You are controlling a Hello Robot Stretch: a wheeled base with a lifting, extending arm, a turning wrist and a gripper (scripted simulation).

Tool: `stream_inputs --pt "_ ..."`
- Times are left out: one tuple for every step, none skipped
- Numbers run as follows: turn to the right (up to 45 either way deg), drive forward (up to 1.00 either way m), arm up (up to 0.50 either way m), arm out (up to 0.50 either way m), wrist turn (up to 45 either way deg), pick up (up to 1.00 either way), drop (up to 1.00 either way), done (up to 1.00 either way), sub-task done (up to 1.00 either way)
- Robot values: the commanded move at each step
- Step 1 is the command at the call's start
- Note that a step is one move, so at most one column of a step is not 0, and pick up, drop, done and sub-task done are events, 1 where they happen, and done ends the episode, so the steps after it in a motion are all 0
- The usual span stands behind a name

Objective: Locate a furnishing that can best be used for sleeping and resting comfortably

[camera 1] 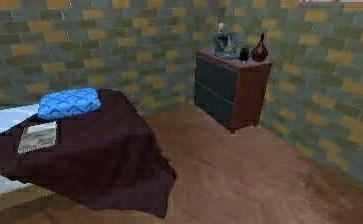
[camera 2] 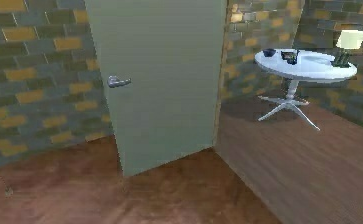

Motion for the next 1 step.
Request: stream_inputs --pt "-42.0 0.0 0.0 0.0 0.0 0.0 0.0 0.0 0.0"
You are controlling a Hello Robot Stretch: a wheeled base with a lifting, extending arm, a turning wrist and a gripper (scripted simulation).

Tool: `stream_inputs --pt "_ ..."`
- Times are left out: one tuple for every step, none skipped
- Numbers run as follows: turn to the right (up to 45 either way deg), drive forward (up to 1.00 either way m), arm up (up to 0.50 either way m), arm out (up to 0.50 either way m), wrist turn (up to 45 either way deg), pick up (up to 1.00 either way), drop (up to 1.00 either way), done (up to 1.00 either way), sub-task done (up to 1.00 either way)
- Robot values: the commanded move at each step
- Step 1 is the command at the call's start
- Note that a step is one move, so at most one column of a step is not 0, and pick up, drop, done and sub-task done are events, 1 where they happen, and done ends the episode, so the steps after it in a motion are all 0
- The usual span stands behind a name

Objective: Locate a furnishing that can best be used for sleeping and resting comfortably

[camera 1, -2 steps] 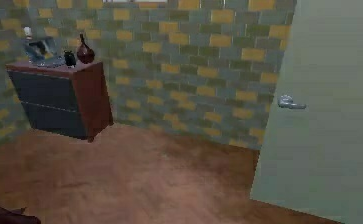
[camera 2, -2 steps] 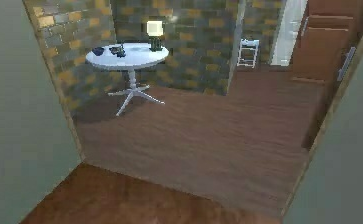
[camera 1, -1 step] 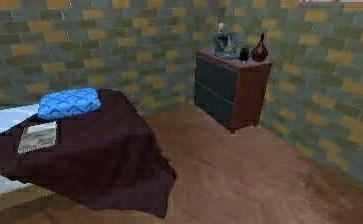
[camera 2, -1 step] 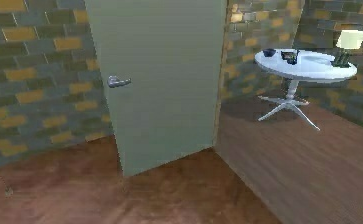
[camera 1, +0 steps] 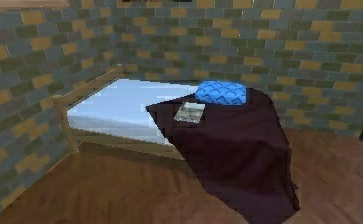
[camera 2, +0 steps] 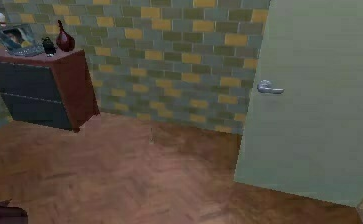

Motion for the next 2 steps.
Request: stream_inputs --pt "0.0 0.45 0.0 0.0 0.0 0.0 0.0 0.0 0.0" --pt "0.0 0.0 0.0 0.0 0.0 0.0 0.0 1.0 0.0"
